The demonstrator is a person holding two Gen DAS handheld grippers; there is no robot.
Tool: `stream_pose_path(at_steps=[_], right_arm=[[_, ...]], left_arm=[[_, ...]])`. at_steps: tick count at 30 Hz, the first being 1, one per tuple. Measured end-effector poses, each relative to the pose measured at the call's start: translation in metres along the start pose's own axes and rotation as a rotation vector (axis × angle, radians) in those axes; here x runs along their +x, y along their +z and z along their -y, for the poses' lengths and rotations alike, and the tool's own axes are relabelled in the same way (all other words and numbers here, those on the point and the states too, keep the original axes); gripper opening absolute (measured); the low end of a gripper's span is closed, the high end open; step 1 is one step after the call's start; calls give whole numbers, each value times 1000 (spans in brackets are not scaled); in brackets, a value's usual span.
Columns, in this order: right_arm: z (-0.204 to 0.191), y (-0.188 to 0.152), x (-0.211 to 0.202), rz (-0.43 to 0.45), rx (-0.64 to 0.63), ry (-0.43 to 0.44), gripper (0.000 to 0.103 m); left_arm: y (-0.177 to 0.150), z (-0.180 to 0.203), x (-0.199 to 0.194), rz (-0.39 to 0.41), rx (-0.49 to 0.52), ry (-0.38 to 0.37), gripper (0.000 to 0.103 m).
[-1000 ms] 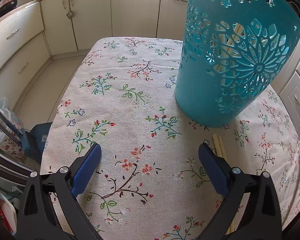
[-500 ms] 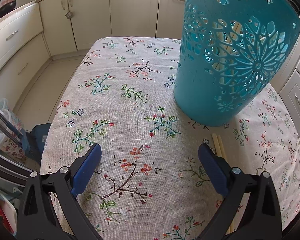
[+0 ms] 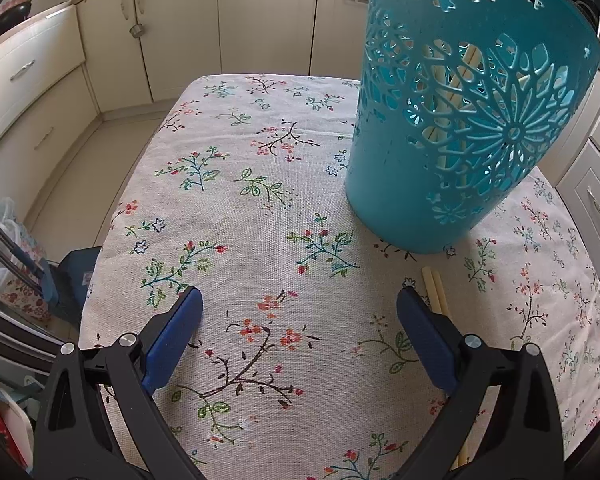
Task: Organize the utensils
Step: 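Lift the right tool's chopstick over the teal basket and open it, then return the right tool to the remaining chopsticks beside the basket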
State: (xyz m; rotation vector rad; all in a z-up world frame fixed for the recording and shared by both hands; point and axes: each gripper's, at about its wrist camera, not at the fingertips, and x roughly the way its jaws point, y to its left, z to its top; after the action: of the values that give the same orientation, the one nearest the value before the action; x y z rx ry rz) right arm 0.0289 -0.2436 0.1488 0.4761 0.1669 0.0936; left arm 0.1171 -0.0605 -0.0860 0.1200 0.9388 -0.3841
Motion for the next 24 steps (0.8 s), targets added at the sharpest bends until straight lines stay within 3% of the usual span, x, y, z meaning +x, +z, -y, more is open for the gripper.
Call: stream_pose_path(at_steps=[7, 15, 19, 24], right_arm=[[18, -41, 40, -21, -54, -154, 6], [19, -72, 44, -118, -108, -159, 7], [16, -74, 27, -128, -124, -154, 12], [16, -70, -27, -75, -124, -178, 27]], left_arm=[[1, -4, -1, 6, -7, -2, 94], [1, -3, 0, 4, -6, -1, 94], [0, -4, 0, 5, -12, 0, 94], [1, -7, -1, 9, -23, 1, 94]])
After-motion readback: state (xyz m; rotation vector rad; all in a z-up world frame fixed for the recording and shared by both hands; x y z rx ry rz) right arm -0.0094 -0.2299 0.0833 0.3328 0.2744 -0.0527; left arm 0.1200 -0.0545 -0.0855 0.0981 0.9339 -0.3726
